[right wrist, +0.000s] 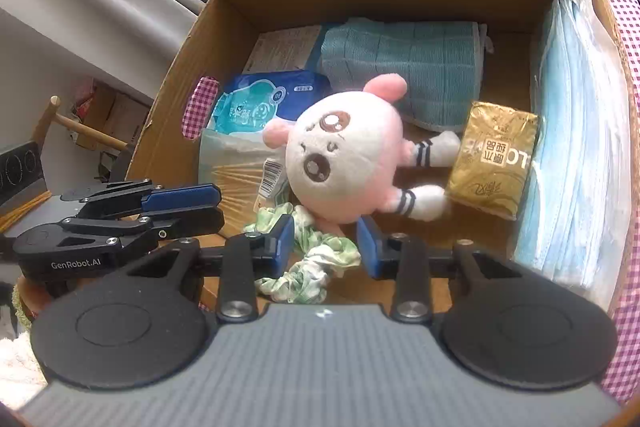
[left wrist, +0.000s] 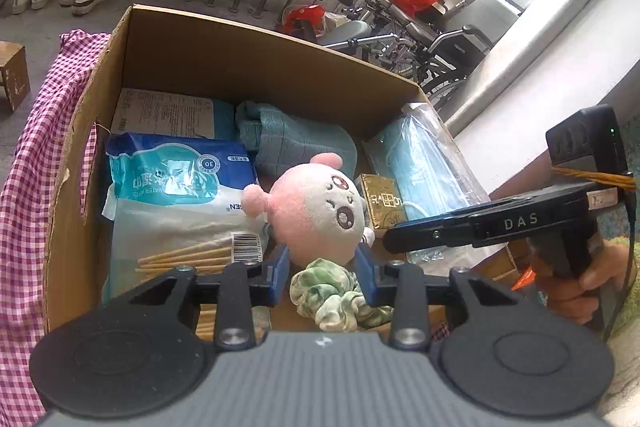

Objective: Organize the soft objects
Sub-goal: 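Lift the scrunchie with the right gripper and lower it beside the plush toy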

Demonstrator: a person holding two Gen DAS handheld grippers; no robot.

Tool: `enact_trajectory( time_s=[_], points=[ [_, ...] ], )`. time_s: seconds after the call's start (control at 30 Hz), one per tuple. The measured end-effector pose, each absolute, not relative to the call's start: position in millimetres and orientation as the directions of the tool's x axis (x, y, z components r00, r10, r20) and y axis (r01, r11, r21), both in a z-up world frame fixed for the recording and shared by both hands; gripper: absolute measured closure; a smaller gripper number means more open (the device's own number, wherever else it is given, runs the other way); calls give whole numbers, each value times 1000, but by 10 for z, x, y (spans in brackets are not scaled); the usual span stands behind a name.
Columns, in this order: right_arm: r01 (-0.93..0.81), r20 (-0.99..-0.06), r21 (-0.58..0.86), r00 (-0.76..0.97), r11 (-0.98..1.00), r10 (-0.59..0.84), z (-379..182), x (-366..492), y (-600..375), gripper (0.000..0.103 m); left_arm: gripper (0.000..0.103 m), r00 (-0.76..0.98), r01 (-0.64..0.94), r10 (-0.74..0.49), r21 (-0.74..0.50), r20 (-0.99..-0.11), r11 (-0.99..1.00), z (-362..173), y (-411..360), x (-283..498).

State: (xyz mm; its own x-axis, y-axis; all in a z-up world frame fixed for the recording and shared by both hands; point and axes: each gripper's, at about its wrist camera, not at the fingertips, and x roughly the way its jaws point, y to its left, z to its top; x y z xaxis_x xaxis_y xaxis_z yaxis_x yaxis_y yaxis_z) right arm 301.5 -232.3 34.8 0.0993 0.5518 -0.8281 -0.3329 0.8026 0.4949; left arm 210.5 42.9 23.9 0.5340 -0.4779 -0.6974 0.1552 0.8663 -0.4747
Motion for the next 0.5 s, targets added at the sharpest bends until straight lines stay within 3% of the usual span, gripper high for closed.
enact_trajectory(
  time_s=[0.1,0.23,0.5],
  points=[
    [-373,-815,488,129,790,564,427,3056,-2266,69,57,586,149,-457,-465,-669,873,332,515,1996],
    [-409,-838,483,40,774,544,251,3048,-2028,69,47,625,140,-441,-464,-643,875,399,604,1857],
    [-416,-913,391,-62,821,403,-64,3108,-1740,69,31,687,134,-400,-435,-607,891,524,734,1594]
  ],
)
